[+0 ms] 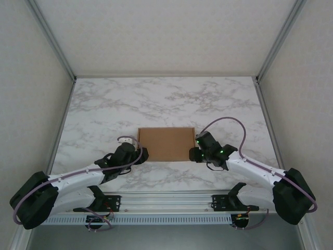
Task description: Fold the paper box
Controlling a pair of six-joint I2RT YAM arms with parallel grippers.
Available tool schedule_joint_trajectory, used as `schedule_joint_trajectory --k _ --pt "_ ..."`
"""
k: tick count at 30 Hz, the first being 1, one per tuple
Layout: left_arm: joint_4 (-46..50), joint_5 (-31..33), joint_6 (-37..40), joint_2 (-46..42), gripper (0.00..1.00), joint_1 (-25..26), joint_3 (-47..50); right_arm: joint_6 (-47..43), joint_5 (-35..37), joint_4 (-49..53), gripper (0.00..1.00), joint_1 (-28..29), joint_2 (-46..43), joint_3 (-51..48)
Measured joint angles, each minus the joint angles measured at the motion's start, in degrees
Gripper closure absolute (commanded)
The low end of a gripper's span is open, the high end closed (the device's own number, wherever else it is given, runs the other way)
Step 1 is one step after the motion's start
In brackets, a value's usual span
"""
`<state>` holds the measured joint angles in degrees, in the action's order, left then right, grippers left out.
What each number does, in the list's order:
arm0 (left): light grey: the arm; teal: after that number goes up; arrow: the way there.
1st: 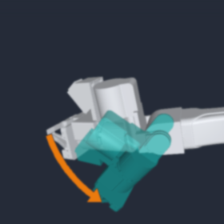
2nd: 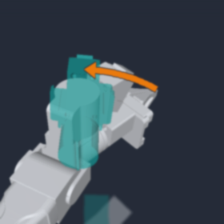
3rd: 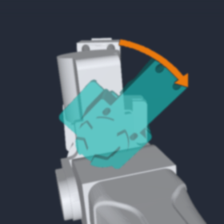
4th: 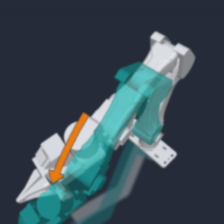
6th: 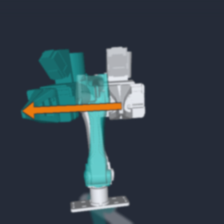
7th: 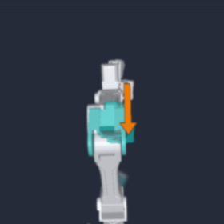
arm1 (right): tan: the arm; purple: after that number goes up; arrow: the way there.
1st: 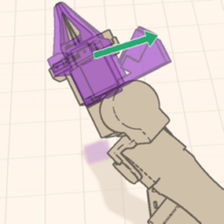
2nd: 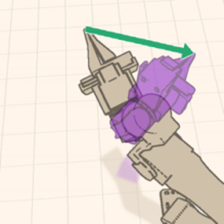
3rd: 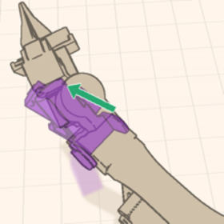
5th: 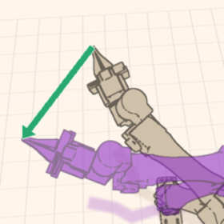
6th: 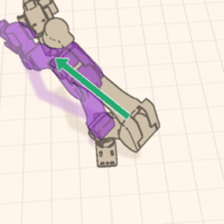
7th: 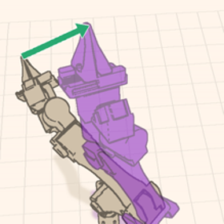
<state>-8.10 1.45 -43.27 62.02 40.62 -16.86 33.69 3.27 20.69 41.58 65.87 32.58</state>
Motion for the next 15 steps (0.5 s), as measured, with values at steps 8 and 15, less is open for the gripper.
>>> schedule_joint_trajectory --k 8,15 --pt "-0.72 -0.68 2.27 9.42 0.37 -5.75 -7.34 -0.31 -2.32 -1.70 0.59 -4.79 5.35 3.45" --pt "-0.74 -1.99 6.51 21.31 0.36 -10.08 -18.32 -3.67 -4.83 -1.68 0.59 -10.34 14.62 11.10"
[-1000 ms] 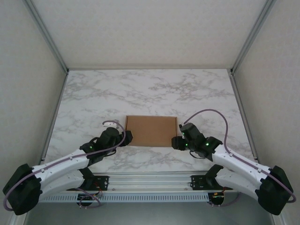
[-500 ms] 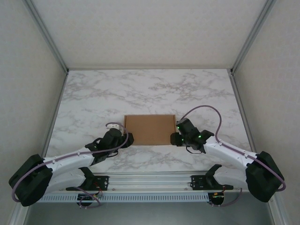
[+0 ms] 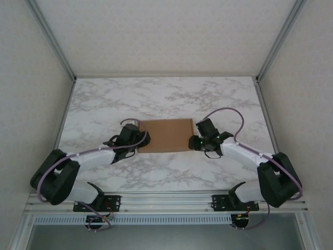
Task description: Fold the paper box
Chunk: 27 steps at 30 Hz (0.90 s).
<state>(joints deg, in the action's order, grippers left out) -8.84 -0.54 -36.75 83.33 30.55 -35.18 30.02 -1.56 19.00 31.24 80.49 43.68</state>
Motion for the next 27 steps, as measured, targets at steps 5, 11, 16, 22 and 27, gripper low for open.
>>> schedule_joint_trajectory --k 5,11,16,22,27 --pt "0.13 -0.24 2.25 4.52 0.30 -1.03 -4.15 -1.44 -1.68 -0.17 0.52 -2.73 3.32 2.95" --pt "4.31 -0.35 6.10 4.31 0.01 -1.84 -8.70 -2.69 -1.49 1.81 0.01 -2.93 1.66 2.95" --pt "7.72 0.61 8.94 -0.33 0.00 -2.49 -14.03 -5.49 1.09 6.45 0.01 -2.93 -8.22 4.98" --pt "6.49 5.03 13.05 -13.70 0.00 -2.54 -13.62 -10.78 5.55 8.24 0.01 -2.93 -20.96 13.00" --pt "-5.62 14.29 19.34 -30.14 0.00 -2.86 -2.54 -17.70 11.28 2.95 0.01 -2.97 -27.08 13.33"
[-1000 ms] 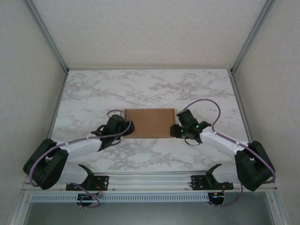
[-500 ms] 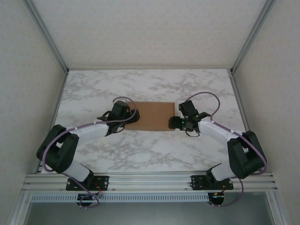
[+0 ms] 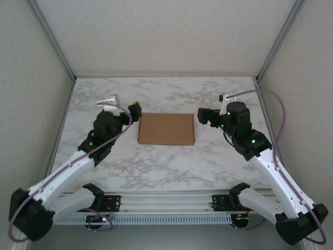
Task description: Fold the paper box
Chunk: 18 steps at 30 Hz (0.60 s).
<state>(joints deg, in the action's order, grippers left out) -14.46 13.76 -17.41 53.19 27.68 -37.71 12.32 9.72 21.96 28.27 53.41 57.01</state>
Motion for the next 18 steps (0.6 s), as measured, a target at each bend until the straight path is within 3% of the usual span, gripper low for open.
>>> schedule_joint_trajectory --k 3,7,14,18 --pt "-11.10 4.48 9.90 -5.55 0.00 -1.46 8.63 -8.90 -2.16 -5.73 0.01 -0.02 -0.33 -4.79" --pt "-18.16 4.59 19.54 0.55 0.00 -8.00 13.38 -15.61 -4.63 -11.72 0.01 0.00 1.92 -12.68" --pt "-23.74 2.16 19.30 12.02 0.00 -22.84 21.05 -19.39 2.93 -25.27 0.01 -0.90 7.82 -21.53" --pt "-30.84 -0.02 17.44 19.19 0.00 -27.67 23.12 -19.15 5.22 -32.87 0.01 -6.82 11.96 -26.01"
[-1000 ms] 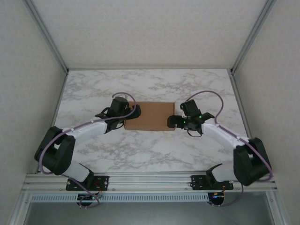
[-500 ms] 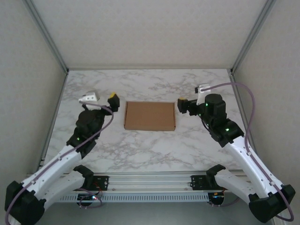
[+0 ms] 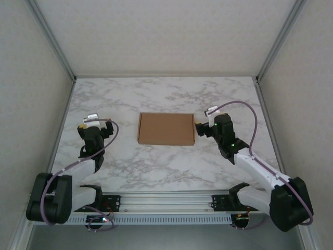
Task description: Fold the paper box
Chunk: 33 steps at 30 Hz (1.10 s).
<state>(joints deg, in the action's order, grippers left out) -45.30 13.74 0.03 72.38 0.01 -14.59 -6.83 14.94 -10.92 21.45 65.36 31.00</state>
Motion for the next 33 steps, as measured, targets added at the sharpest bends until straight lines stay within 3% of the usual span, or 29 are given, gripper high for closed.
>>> schedule_joint_trajectory --k 6,10,12,16,33 --pt "-8.37 -7.52 -0.22 7.04 0.00 -2.36 -0.52 2.71 -2.71 -9.73 0.01 -11.69 7.78 -4.37" --pt "-18.62 -10.80 -0.50 10.80 0.01 -2.21 0.98 4.98 -5.86 -20.52 0.01 -15.65 12.94 -8.44" --pt "-26.21 -11.04 -0.76 13.55 0.00 -2.21 4.52 5.33 -7.41 -24.37 0.01 -16.17 15.41 -9.62" --pt "-26.82 -12.35 -0.92 15.47 0.00 -2.21 4.76 6.12 -10.43 -35.19 0.01 -16.85 21.18 -12.41" --pt "-27.12 -12.52 -1.77 15.47 0.01 -2.38 2.36 7.32 -12.20 -34.93 0.01 -17.57 22.62 -8.81"
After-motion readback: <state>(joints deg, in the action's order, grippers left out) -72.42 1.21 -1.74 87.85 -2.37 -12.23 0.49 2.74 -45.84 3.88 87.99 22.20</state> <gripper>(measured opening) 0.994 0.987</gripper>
